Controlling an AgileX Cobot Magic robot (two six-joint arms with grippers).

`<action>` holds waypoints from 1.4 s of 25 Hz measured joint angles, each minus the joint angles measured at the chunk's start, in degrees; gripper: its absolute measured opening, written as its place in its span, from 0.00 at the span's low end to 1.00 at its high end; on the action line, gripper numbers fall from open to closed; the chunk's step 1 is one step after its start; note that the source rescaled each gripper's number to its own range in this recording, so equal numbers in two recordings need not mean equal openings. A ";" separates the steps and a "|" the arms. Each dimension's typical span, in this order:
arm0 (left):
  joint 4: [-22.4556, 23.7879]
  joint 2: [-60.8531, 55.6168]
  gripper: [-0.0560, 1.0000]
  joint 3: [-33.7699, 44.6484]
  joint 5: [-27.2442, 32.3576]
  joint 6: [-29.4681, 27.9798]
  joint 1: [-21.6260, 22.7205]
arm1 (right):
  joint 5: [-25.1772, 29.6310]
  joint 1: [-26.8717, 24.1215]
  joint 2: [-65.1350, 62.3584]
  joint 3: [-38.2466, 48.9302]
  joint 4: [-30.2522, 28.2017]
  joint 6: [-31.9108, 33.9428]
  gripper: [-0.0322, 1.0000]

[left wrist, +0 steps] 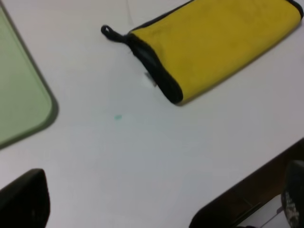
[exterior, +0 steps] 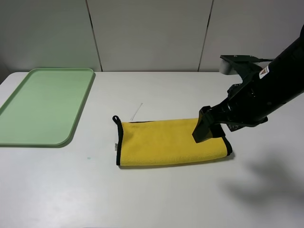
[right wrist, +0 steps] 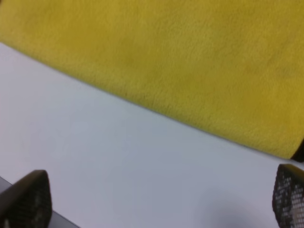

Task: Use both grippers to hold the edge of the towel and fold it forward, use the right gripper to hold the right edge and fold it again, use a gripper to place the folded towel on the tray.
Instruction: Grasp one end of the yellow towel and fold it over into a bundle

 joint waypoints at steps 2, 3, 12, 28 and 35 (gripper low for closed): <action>0.00 -3.92 0.98 1.56 1.22 0.00 0.00 | 0.00 0.00 0.00 0.00 0.00 0.00 1.00; -0.13 -5.83 0.98 2.45 2.04 0.00 0.00 | 0.00 0.00 0.00 0.00 0.00 0.00 1.00; 1.60 -11.27 0.97 3.57 3.94 1.16 0.00 | 0.11 0.00 0.00 0.00 1.06 0.11 1.00; 2.21 -11.65 0.97 4.31 4.89 2.59 0.00 | 0.12 0.00 0.00 0.00 2.08 0.11 1.00; 2.21 -11.65 0.97 4.31 4.89 2.59 7.84 | 0.07 0.00 0.00 0.00 3.16 0.97 1.00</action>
